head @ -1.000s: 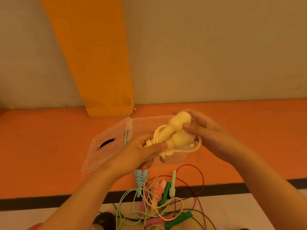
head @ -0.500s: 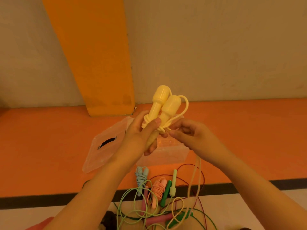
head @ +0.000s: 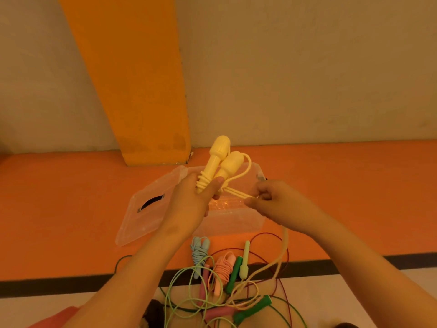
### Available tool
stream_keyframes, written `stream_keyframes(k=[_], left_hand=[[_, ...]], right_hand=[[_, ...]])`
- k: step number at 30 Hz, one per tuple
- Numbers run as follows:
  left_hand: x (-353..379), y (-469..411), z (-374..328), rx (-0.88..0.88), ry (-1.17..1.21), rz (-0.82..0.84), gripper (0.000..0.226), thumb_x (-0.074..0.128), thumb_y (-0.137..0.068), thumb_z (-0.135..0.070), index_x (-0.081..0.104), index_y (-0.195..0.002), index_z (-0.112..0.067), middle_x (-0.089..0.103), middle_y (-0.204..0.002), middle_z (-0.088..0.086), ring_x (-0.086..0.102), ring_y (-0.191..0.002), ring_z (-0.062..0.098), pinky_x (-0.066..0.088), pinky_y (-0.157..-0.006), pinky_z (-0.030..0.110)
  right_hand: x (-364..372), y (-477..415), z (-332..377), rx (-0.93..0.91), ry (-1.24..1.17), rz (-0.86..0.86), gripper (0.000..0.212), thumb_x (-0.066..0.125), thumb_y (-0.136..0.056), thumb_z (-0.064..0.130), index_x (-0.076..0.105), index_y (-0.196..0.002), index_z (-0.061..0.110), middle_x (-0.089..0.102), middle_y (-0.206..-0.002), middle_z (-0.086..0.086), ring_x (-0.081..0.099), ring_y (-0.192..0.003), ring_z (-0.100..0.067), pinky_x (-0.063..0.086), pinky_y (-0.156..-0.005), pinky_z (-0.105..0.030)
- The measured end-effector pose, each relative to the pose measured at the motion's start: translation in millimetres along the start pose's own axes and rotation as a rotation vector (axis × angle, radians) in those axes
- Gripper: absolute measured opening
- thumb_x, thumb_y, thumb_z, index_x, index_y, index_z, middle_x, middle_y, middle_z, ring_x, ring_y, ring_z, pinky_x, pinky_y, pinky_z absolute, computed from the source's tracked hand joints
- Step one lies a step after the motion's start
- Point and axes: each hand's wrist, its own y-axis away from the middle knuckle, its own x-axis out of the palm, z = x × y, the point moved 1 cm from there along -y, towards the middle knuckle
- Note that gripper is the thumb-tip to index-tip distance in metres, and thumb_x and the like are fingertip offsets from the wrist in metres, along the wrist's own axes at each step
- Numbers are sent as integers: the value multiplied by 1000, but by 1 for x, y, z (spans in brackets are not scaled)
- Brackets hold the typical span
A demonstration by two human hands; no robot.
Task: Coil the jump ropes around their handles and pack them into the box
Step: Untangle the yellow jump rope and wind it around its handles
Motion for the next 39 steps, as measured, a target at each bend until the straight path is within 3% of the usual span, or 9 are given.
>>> stream_keyframes(k=[4, 12, 15, 17, 20, 27, 33, 35, 39], left_hand=[[3, -1, 7, -25, -232, 3, 22, 61, -89, -40, 55, -88, -19, 68, -81, 3, 56, -58, 14, 42, -56, 31], [17, 6, 11, -75, -586, 493, 49, 68, -78, -55, 55, -107, -17, 66, -93, 3, 63, -84, 20, 50, -76, 37], [16, 10, 9, -7, -708, 495, 53, 67, -70, -68, 53, -94, -23, 59, -86, -3, 59, -82, 20, 47, -71, 37], [17, 15, 7, 8, -680, 468, 48, 64, -71, -69, 51, -87, -26, 55, -79, -5, 57, -78, 18, 45, -66, 35], [16, 18, 7, -10, -571, 501, 46, 67, -72, -65, 57, -84, -22, 57, -73, -5, 56, -70, 16, 43, -63, 35], [17, 31, 2, -87, -257, 767, 21, 67, -86, -39, 67, -91, -19, 66, -69, 6, 58, -60, 14, 43, -56, 29], [5, 27, -4, -132, -149, 820, 20, 66, -89, -15, 66, -106, -4, 61, -62, -4, 48, -41, -2, 34, -42, 12], [2, 26, -5, -139, -135, 817, 14, 67, -88, -13, 66, -99, -4, 61, -61, -6, 47, -40, -2, 33, -41, 13], [-5, 23, -5, -151, -154, 779, 10, 69, -87, -16, 66, -91, -8, 60, -60, -3, 43, -39, 2, 31, -40, 16]], right_hand=[[1, 1, 2, -39, 135, -94, 21, 59, -92, 32, 61, -76, 19, 47, -60, 10, 42, -54, -5, 30, -52, -24], [13, 4, -6, -361, 278, -148, 11, 62, -90, 25, 65, -83, 17, 46, -72, 16, 40, -72, -4, 43, -78, -35], [14, 3, -6, -425, 234, -132, 18, 61, -85, 30, 67, -82, 13, 51, -77, 12, 42, -78, -4, 44, -82, -31], [14, 3, -4, -457, 228, -113, 24, 59, -82, 33, 67, -82, 11, 48, -77, 13, 37, -76, 4, 36, -73, -15], [15, 3, -4, -491, 210, -101, 27, 60, -82, 36, 67, -82, 10, 43, -74, 17, 41, -79, 12, 33, -70, -7], [16, 2, 3, -489, 178, -55, 37, 62, -73, 60, 49, -66, 26, 44, -63, 15, 40, -62, -2, 27, -63, -21], [2, 5, 2, -329, -33, 14, 25, 77, -72, 37, 53, -75, 31, 48, -63, 12, 43, -59, -4, 37, -58, -26], [-4, 5, 1, -317, -89, -4, 24, 79, -74, 28, 55, -77, 24, 49, -63, 11, 43, -59, -2, 36, -56, -17], [-17, 6, -2, -295, -189, -3, 29, 78, -66, 33, 61, -85, 19, 55, -69, 9, 49, -62, -2, 42, -62, -19]])
